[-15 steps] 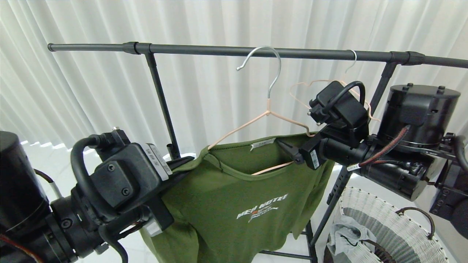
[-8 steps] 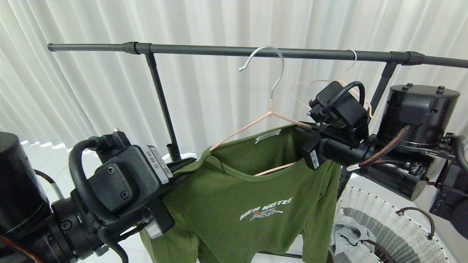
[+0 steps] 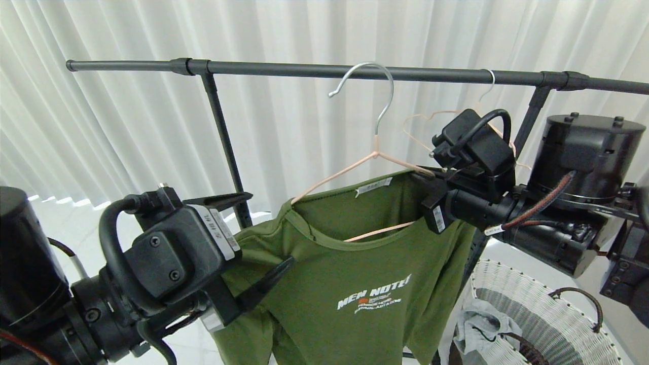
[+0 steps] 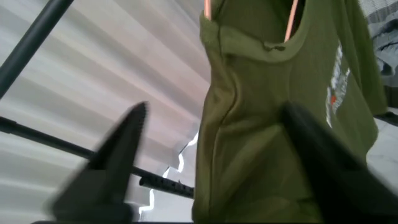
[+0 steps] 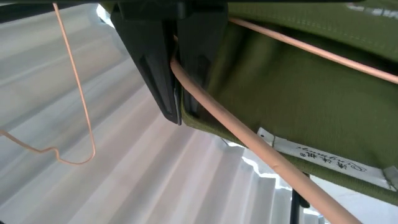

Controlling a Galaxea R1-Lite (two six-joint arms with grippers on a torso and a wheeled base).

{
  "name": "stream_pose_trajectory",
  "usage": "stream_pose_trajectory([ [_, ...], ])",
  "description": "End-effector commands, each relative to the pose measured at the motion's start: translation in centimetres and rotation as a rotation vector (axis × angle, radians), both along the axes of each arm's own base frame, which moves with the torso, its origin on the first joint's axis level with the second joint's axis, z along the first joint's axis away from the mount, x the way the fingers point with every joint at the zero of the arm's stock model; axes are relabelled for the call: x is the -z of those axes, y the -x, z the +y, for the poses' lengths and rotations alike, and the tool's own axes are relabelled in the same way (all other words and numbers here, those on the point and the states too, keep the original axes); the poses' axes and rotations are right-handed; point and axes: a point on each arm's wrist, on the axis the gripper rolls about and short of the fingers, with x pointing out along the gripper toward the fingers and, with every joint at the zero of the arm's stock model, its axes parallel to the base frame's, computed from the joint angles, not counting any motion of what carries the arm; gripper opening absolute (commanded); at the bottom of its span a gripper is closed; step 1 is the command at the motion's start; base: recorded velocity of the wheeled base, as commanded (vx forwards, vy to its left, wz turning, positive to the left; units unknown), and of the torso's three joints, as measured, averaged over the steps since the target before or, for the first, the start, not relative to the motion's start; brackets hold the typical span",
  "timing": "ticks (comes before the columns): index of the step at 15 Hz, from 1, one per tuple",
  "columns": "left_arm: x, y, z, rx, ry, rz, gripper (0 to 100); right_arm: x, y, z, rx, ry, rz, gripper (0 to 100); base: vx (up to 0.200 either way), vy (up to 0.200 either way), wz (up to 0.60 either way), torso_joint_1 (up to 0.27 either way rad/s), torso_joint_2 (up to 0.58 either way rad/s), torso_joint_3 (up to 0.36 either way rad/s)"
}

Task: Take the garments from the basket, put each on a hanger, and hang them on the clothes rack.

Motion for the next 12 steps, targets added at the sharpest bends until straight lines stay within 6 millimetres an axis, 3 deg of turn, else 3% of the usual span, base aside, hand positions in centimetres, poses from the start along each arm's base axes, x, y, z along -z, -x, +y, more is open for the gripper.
stream_pose_trajectory([
  [1, 0.2, 0.0, 0.3, -0.012, -0.003, 0.004, 100, -0.8, 0.3, -0.3, 0.001, -0.013, -0.023, 0, 0.000, 0.000, 0.00, 0.000, 0.00, 0.000],
  [7, 0.2, 1.3, 3.2, -0.092, 0.048, -0.012, 100, -1.4, -0.4, -2.2, 0.098, -0.021, -0.040, 0, 0.000, 0.000, 0.00, 0.000, 0.00, 0.000],
  [10, 2.3, 2.7, 4.4, -0.103, 0.024, 0.027, 100, -1.7, -1.1, -3.0, 0.162, -0.021, -0.043, 0, 0.000, 0.000, 0.00, 0.000, 0.00, 0.000],
  [12, 3.6, 2.5, 5.1, -0.164, 0.037, 0.095, 100, -2.2, -1.0, -3.2, 0.173, -0.031, -0.053, 0, 0.000, 0.000, 0.00, 0.000, 0.00, 0.000],
])
